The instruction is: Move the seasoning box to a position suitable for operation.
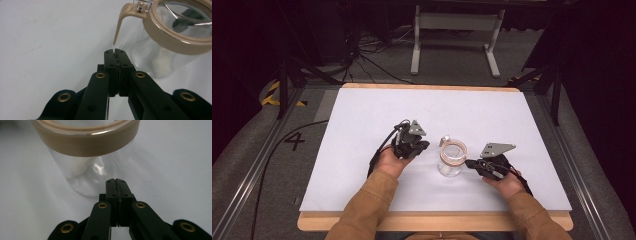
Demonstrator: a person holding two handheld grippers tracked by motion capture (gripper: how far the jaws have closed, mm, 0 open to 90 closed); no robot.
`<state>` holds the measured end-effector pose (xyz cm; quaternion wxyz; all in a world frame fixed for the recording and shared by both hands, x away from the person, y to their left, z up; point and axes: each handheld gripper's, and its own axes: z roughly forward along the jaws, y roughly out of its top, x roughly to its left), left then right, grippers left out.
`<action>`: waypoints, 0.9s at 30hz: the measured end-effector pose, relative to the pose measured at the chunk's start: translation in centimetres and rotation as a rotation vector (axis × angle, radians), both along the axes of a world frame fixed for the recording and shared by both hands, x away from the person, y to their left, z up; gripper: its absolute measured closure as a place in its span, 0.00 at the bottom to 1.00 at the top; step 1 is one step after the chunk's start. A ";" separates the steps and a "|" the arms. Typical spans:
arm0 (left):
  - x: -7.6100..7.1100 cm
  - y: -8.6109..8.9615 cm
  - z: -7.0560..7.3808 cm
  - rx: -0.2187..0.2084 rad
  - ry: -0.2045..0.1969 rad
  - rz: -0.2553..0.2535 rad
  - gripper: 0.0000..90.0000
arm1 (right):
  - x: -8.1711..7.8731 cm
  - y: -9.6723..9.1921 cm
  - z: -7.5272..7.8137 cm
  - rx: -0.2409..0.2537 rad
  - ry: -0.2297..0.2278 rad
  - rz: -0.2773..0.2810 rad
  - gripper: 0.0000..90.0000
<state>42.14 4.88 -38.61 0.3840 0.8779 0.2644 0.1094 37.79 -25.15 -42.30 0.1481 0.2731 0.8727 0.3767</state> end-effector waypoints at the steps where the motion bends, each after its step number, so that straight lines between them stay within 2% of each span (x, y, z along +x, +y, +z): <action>1: -0.1 0.4 0.0 -0.008 -0.005 0.013 0.98 | 0.1 0.1 -0.1 -0.015 -0.002 -0.001 1.00; 6: -0.3 1.3 -0.1 -0.018 0.010 0.030 0.97 | 0.5 0.2 -0.1 -0.021 0.019 0.008 1.00; 11: -0.1 1.9 0.0 -0.038 0.024 0.036 0.97 | 0.0 1.4 -0.1 -0.029 0.021 0.072 1.00; 17: 0.0 2.2 0.0 -0.055 0.033 0.030 0.96 | -0.7 2.8 -0.1 -0.043 0.012 0.115 1.00; 21: 0.1 2.6 0.1 -0.059 0.043 0.024 0.96 | -0.7 2.9 -0.1 -0.046 0.012 0.118 0.99; 24: 0.1 2.7 0.4 -0.093 0.065 0.014 0.94 | -0.6 2.4 0.1 -0.031 0.012 0.109 0.99; 27: 0.1 2.7 1.1 -0.120 0.060 -0.022 0.91 | -0.5 1.6 0.4 -0.011 0.014 0.089 0.99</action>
